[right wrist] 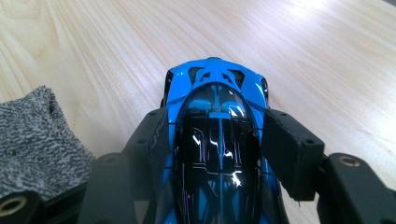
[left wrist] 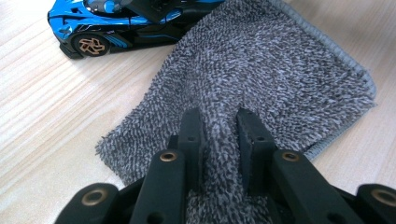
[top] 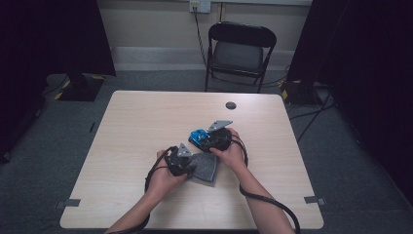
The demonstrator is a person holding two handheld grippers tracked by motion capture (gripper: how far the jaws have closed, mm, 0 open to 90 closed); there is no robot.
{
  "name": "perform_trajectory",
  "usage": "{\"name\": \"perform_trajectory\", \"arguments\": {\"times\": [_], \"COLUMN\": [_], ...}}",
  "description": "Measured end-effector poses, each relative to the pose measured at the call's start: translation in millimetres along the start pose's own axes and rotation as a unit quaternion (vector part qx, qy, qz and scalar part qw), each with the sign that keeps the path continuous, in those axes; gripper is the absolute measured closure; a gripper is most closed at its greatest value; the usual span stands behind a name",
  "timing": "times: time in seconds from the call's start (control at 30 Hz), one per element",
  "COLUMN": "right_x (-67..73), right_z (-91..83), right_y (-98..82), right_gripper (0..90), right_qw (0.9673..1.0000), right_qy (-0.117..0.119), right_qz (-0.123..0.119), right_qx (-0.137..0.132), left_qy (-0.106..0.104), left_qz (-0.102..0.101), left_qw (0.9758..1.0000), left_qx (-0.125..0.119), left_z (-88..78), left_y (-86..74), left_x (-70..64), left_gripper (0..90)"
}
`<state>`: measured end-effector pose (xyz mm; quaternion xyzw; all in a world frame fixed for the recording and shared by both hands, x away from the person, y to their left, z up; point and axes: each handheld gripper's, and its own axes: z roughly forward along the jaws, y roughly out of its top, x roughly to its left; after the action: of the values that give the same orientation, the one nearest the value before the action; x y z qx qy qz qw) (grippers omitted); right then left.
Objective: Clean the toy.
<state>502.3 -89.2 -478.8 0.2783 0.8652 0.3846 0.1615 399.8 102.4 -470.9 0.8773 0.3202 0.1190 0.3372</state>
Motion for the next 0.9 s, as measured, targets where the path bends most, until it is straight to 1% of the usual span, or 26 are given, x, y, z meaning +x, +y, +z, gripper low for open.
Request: {"name": "perform_trajectory", "arguments": {"times": [0.03,0.07,0.17,0.23,0.33,0.37,0.47,0.53,0.63,0.67,0.7,0.77,0.87,0.9], "right_x": [-1.4,-2.5,-3.1,-3.1,-3.5,-3.1,-2.4,-2.4,-2.3,-2.2,-2.1,-2.8,-2.6,-2.4], "right_z": [0.2,0.1,-0.3,-0.3,-0.8,-0.9,-1.2,-1.2,-1.0,-1.0,-1.0,-0.9,-0.9,-0.8], "right_y": [-0.1,-0.2,-1.0,-2.2,-4.3,-4.7,-5.0,-5.0,-5.2,-5.4,-5.4,-6.2,-6.3,-6.3], "right_gripper": [41.4,41.5,41.5,41.5,41.5,41.5,41.5,41.5,41.5,41.5,41.5,41.5,41.5,41.5], "right_qw": [0.9999,0.9997,0.9997,0.9997,0.9994,0.9993,0.9993,0.9992,0.9992,0.9992,0.9992,0.9991,0.9991,0.9991], "right_qy": [0.001,0.004,0.006,0.006,0.006,0.005,0.002,0.002,0.002,0.001,0.001,0.003,0.002,0.002], "right_qz": [0.016,0.024,0.024,0.024,0.033,0.037,0.038,0.038,0.039,0.039,0.038,0.040,0.040,0.039], "right_qx": [0.002,0.003,0.003,-0.002,-0.008,-0.009,-0.009,-0.009,-0.010,-0.011,-0.011,-0.015,-0.015,-0.015], "left_qy": [0.000,0.001,0.001,0.002,0.010,0.014,0.024,0.031,0.043,0.043,0.048,0.053,0.059,0.062], "left_qz": [0.000,0.001,0.001,-0.001,0.000,-0.002,-0.011,-0.023,-0.034,-0.035,-0.037,-0.040,-0.042,-0.038], "left_qw": [1.0000,1.0000,1.0000,1.0000,0.9999,0.9999,0.9996,0.9992,0.9985,0.9985,0.9981,0.9978,0.9973,0.9972], "left_qx": [-0.001,0.001,0.003,0.004,0.009,0.009,0.010,0.008,0.007,0.008,0.008,0.009,0.013,0.019], "left_z": [0.4,0.5,1.7,2.5,3.7,4.3,5.4,5.7,6.1,6.2,6.4,7.0,7.9,7.7], "left_y": [0.3,0.6,1.3,1.5,2.9,3.5,5.1,5.6,5.6,5.8,6.3,8.0,10.6,11.7], "left_x": [-0.4,-0.6,-0.5,0.5,2.5,4.1,12.6,19.4,28.3,30.3,32.1,35.8,40.1,42.0], "left_gripper": [73.8,73.7,73.3,73.1,73.2,73.2,73.3,73.3,73.3,73.3,73.4,73.4,73.4,73.4]}}
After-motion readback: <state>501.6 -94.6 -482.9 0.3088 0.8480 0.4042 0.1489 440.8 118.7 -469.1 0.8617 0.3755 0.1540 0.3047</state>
